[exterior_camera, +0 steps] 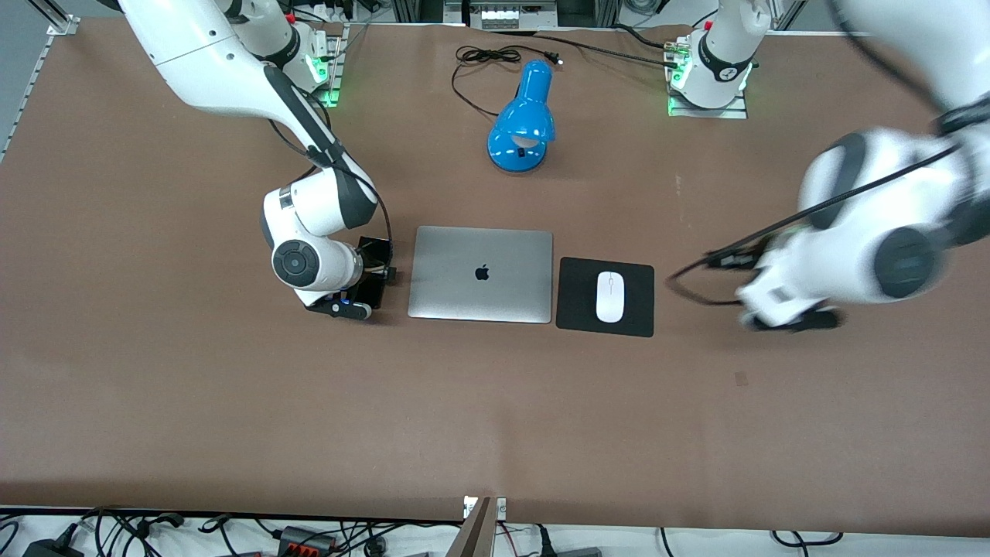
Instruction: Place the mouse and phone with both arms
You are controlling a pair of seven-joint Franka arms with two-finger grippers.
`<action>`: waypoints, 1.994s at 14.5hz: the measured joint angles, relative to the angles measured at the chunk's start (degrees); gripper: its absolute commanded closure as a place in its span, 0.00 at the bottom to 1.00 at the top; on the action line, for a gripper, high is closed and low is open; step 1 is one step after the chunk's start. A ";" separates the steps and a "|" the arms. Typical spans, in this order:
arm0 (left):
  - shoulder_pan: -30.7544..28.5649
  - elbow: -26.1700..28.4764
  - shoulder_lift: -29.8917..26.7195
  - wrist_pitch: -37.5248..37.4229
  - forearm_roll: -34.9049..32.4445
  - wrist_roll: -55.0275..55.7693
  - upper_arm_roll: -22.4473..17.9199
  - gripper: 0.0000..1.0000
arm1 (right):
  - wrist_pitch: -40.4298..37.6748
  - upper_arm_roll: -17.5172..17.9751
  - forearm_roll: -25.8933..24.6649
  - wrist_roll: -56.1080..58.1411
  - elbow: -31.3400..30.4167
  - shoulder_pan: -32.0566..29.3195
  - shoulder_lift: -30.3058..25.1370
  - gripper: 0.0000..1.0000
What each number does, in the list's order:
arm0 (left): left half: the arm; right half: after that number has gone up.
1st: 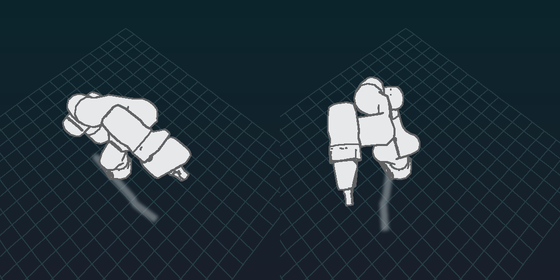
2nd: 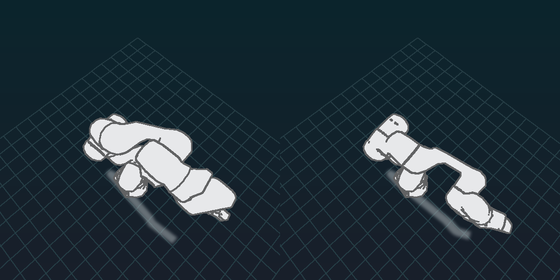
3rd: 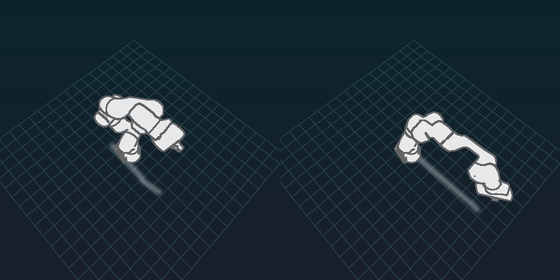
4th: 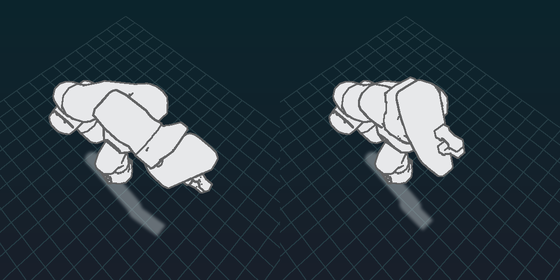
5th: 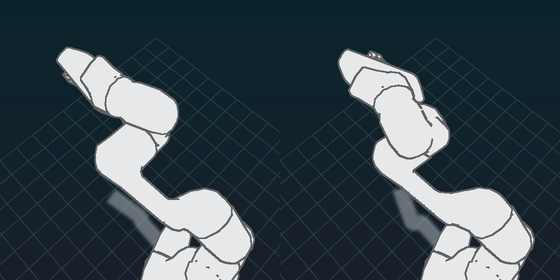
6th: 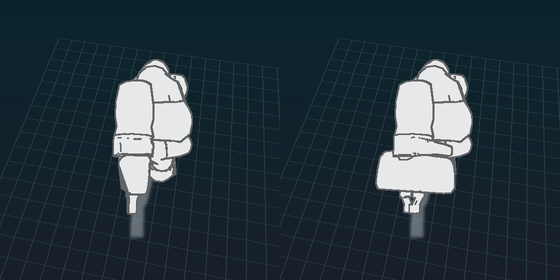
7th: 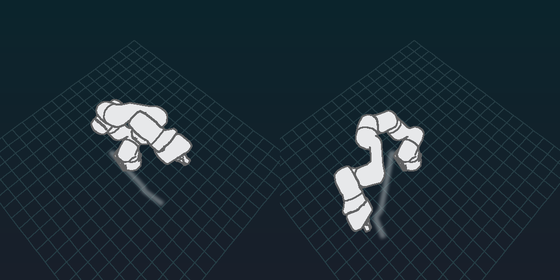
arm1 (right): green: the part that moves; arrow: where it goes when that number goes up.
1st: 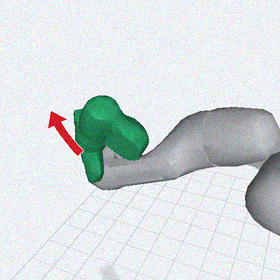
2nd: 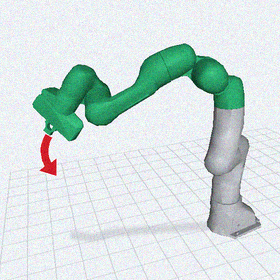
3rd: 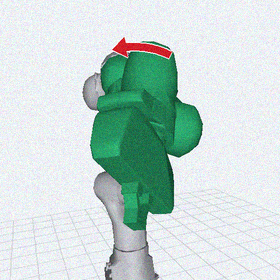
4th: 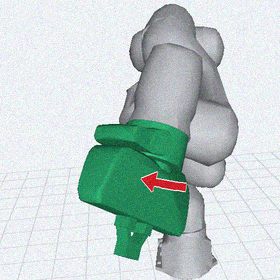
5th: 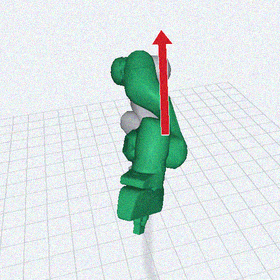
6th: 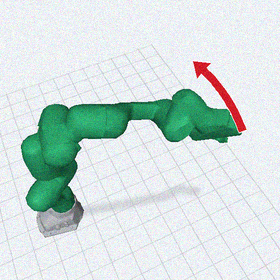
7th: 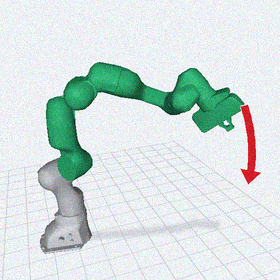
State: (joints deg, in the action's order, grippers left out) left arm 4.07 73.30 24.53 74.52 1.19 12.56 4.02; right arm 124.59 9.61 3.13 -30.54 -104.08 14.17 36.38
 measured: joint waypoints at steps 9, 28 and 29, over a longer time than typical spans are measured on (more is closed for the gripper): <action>-9.73 -4.52 -3.66 -8.97 -5.05 -7.30 1.29 0.00 | 0.79 -0.14 0.13 -0.68 1.19 0.63 0.27 0.00; -13.82 9.40 -18.38 2.36 -1.73 -3.78 2.73 0.00 | -34.94 -8.16 -0.13 24.05 33.36 -13.26 -15.42 0.00; -12.95 9.39 -18.84 2.05 -1.69 -3.74 2.63 0.00 | -35.06 -10.29 -0.13 26.87 33.36 -13.38 -16.16 0.00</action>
State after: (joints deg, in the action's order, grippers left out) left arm -8.88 82.69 5.69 76.57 -0.50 8.82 6.65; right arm 89.53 -0.68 3.00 -3.67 -70.72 0.79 20.22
